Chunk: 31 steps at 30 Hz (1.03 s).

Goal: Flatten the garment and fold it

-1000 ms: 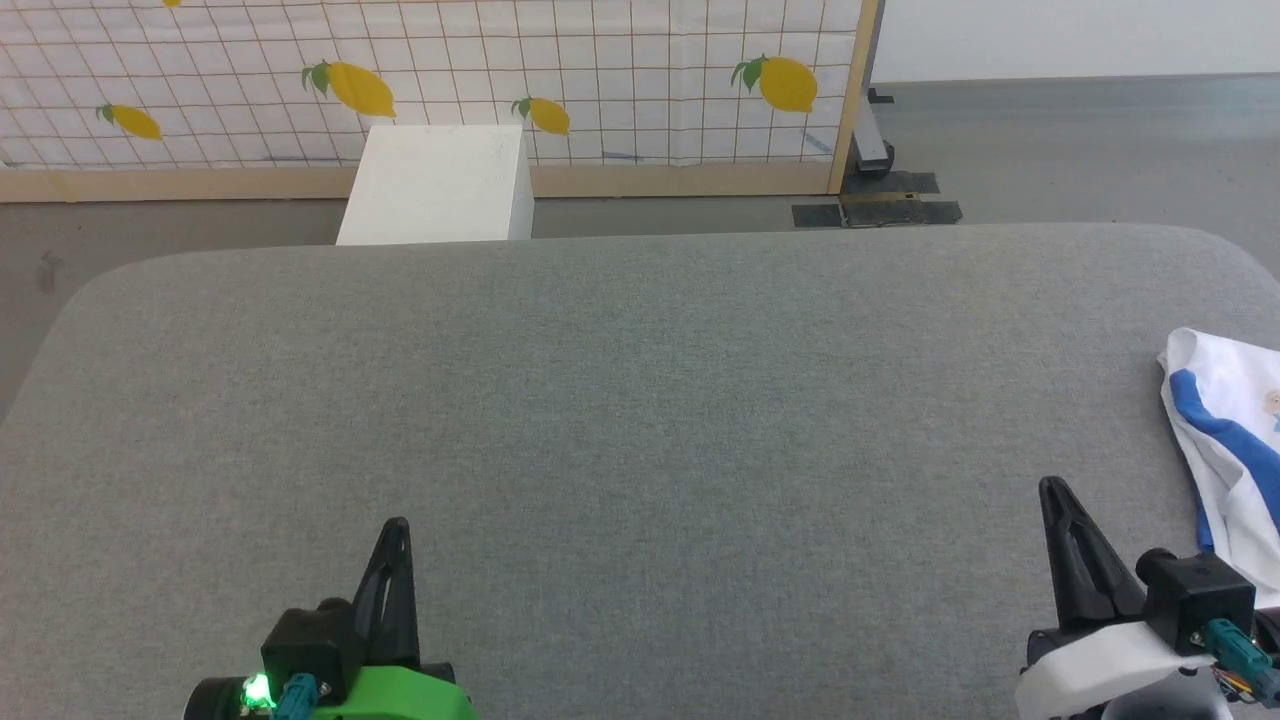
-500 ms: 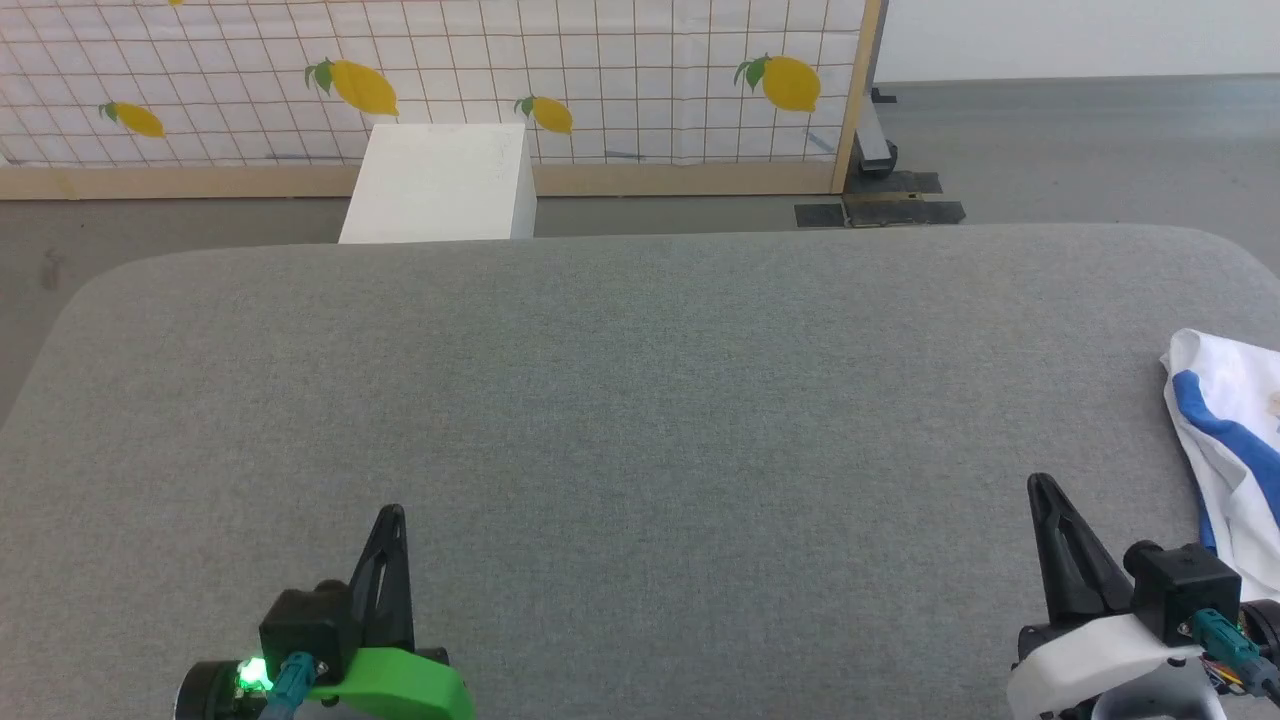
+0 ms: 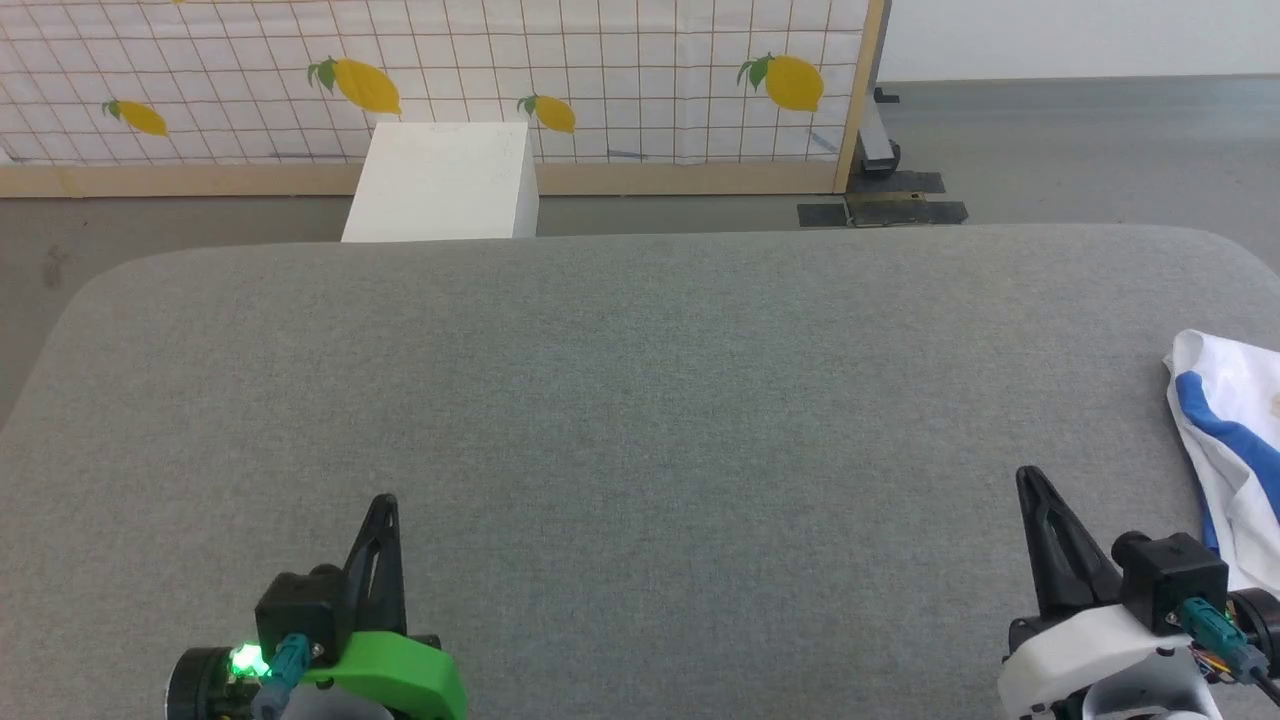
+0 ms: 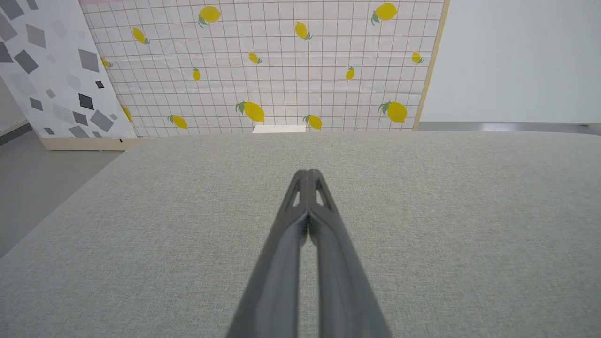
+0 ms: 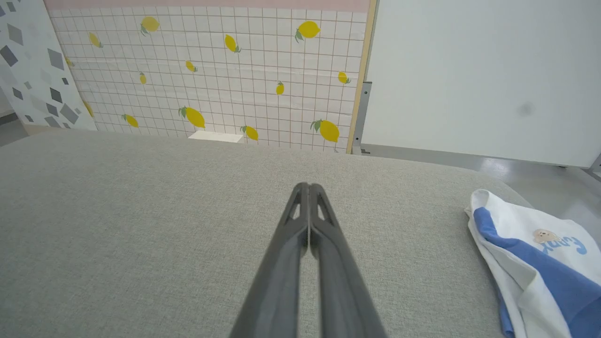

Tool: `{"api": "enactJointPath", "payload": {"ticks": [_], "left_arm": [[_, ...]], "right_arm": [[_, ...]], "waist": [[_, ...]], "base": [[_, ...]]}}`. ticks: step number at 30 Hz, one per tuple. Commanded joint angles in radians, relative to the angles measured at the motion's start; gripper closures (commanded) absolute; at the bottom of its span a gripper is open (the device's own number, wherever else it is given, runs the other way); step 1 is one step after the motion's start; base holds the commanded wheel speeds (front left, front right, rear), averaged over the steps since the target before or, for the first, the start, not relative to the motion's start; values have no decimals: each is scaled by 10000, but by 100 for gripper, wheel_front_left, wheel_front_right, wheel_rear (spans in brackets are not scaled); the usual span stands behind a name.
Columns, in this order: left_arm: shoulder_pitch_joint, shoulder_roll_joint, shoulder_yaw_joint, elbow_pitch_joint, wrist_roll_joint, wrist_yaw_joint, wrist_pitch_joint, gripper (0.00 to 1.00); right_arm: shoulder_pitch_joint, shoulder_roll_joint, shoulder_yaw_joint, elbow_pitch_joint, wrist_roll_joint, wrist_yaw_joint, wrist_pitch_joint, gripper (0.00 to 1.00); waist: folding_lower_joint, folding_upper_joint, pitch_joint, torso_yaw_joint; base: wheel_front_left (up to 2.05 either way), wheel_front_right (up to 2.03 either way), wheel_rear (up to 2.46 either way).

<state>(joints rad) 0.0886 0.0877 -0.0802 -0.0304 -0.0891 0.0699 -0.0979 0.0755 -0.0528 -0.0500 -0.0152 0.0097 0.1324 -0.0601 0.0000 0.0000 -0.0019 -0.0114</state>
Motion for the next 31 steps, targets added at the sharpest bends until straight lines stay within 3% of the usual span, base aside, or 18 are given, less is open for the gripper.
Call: {"api": "enactJointPath", "payload": {"ticks": [1,31], "left_arm": [[-205,-82,54,48,109,-93,48,100],[-652,-274,545,216,622,-490,659,100]], "right_arm": [[-227,16,47,37,-33,-11,59,100],[-573,23,344,113,-75,-15,414,100]], "waist": [[0,0,0,3],[0,0,12,76]], "base": [[0,0,0],[0,0,0]]}}
